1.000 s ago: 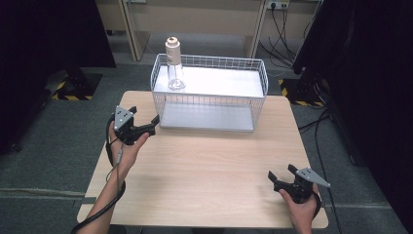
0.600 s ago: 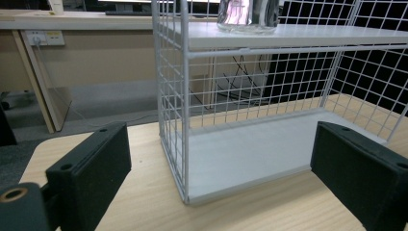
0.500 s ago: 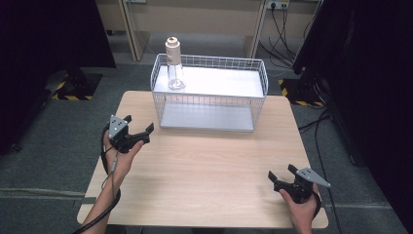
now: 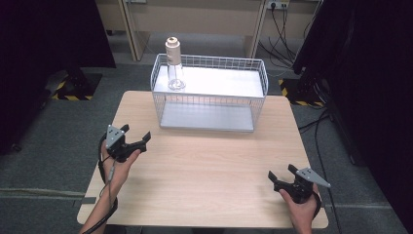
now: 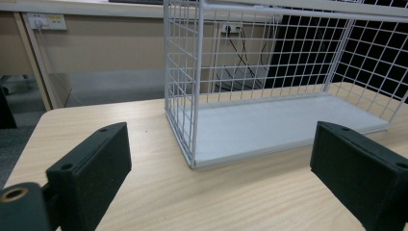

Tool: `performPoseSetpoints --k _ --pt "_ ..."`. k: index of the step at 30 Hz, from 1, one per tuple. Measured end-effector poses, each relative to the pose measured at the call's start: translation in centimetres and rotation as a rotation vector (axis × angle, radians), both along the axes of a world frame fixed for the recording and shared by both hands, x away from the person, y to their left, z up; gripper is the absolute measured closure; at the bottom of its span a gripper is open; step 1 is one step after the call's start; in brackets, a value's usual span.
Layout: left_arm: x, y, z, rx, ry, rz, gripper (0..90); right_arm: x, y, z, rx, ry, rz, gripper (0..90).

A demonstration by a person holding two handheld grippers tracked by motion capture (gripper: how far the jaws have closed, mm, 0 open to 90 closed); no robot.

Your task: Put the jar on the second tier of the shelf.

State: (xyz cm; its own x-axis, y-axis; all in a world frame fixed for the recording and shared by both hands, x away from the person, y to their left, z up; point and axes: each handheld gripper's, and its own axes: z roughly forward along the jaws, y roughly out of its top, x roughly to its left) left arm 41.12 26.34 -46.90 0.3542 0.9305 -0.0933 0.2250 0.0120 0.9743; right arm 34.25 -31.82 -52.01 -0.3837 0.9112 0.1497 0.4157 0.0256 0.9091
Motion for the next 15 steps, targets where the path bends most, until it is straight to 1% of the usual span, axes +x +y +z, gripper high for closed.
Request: performPoseSetpoints --k 5,15 --pt "-0.3 0.3 -0.8 0.000 0.014 -0.006 6.6 0.0 0.0 0.0 0.001 0.000 0.000 5.9" --pt "-1.0 0.8 -2.4 -0.012 0.042 0.002 6.5 0.0 0.0 0.0 -0.001 -0.001 0.000 5.9"
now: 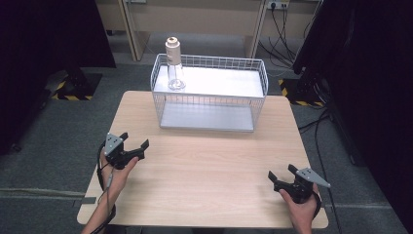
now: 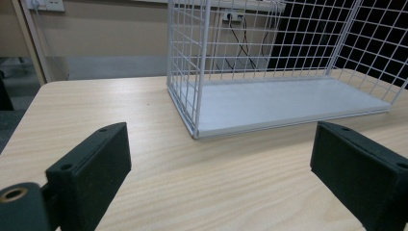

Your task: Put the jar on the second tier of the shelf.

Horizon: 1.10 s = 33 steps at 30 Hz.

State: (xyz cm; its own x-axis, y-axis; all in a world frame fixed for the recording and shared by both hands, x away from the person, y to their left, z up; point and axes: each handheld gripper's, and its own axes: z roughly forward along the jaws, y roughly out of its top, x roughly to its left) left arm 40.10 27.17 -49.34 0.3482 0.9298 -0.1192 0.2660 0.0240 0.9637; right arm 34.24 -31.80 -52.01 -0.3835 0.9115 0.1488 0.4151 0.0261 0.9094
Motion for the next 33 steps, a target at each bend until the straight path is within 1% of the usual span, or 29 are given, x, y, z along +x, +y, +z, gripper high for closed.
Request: performPoseSetpoints --k 13,23,33 --pt "-0.7 0.7 -1.1 -0.003 0.018 0.003 6.5 0.0 0.0 0.0 0.001 0.000 0.000 5.9" --pt "-1.3 1.3 -1.9 0.000 0.033 0.018 6.7 0.0 0.0 0.0 0.000 0.000 0.000 5.8" --pt "-1.7 2.0 -2.4 -0.006 0.037 0.036 6.8 0.0 0.0 0.0 0.001 0.001 0.000 5.8"
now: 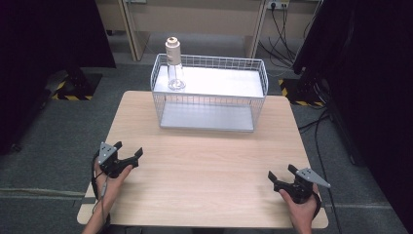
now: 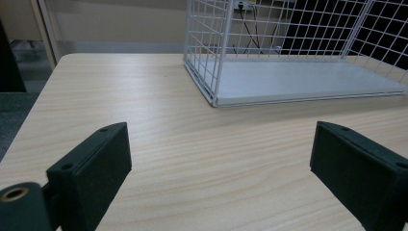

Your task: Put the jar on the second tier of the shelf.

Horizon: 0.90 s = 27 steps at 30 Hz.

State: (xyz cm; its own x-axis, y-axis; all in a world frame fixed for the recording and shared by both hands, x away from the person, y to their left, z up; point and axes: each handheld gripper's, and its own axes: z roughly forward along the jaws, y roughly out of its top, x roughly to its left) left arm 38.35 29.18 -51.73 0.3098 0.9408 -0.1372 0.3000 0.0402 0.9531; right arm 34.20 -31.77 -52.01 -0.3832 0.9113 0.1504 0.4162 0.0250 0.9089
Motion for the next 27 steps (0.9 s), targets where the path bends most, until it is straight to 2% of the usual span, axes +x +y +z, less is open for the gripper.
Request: performPoseSetpoints --k 16,27 --pt "-0.4 0.7 -1.3 -0.007 0.022 0.030 6.9 0.0 0.0 0.0 -0.002 0.000 0.001 5.7" --pt "-0.5 0.6 -1.3 -0.004 0.015 0.049 7.4 0.0 0.0 0.0 -0.001 0.003 0.005 5.7"
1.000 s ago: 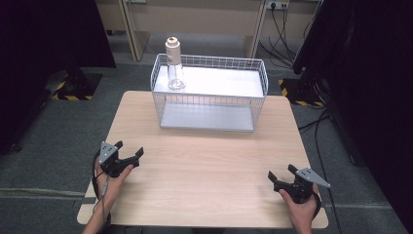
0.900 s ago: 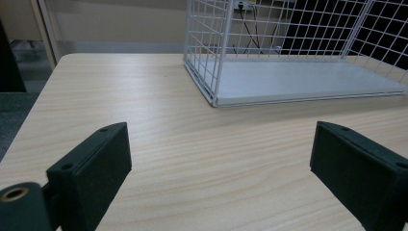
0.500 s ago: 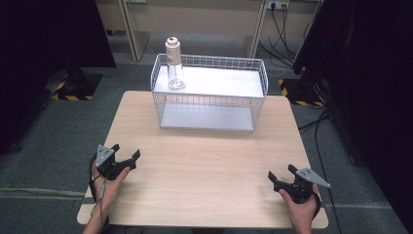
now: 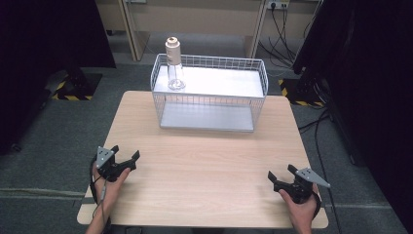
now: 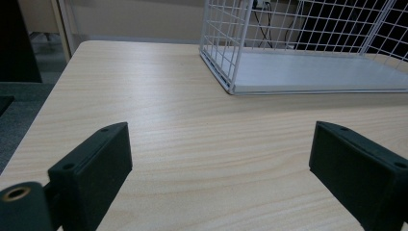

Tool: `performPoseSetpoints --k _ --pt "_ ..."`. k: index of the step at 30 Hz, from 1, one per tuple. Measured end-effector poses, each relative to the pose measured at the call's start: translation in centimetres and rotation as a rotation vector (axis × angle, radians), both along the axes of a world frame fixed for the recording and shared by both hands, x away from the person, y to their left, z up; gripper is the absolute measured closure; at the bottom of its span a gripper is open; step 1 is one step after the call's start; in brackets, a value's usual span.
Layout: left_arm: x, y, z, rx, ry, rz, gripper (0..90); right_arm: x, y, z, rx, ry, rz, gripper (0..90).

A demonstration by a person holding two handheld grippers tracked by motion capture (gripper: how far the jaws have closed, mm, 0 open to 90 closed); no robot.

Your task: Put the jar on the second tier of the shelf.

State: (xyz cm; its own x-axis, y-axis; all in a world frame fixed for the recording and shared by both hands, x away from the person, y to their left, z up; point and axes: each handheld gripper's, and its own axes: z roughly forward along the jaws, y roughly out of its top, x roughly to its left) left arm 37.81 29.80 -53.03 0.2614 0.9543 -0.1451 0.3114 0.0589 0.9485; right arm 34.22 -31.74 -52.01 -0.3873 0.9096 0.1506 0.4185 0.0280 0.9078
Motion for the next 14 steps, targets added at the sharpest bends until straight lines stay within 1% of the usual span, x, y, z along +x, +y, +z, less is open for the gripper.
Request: performPoseSetpoints --k 14 --pt "-0.15 -0.04 0.00 0.006 -0.008 0.000 7.8 -0.02 -0.02 0.00 0.001 -0.004 0.001 5.7"
